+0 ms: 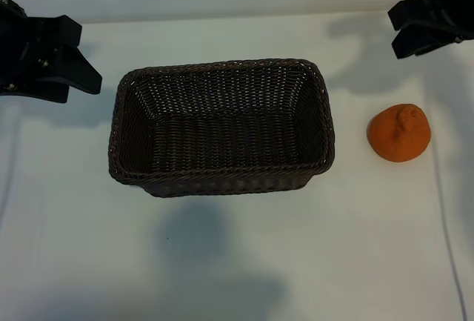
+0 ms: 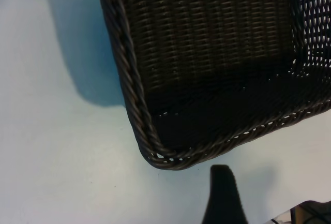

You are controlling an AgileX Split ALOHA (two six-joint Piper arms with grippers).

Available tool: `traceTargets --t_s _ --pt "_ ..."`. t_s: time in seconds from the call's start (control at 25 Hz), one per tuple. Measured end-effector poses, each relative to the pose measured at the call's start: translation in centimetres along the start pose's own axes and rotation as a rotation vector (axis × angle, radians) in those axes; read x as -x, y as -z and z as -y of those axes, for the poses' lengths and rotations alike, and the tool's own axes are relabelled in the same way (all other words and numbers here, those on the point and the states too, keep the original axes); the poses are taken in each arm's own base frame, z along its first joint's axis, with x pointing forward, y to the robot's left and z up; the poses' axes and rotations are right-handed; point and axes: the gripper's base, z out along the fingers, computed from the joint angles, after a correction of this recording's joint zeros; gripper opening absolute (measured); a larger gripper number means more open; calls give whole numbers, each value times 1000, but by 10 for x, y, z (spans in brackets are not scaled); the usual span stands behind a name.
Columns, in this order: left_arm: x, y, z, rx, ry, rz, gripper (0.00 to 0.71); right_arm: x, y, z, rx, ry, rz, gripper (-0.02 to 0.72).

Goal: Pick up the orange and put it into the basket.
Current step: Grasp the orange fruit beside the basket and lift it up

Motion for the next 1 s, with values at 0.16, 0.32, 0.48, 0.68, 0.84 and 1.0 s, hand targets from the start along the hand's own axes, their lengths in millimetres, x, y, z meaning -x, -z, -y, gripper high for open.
traceTargets --t_s 0.16,0.32,0.48,0.68,0.84,1.0 --pt "0 0 0 0 -22 0 524 0 0 5 -56 28 -1 305" --pt "0 0 0 0 -28 0 524 0 -3 9 -85 35 -19 435" --pt "0 0 0 0 -36 0 524 -1 -10 16 -136 12 -50 555" --pt "0 0 0 0 -45 0 524 0 -16 24 -192 -6 -61 580" --pt "0 0 0 0 -48 0 524 1 -25 28 -197 -15 -79 579" --pt "0 0 0 0 -48 0 524 2 -45 34 -192 -26 -126 579"
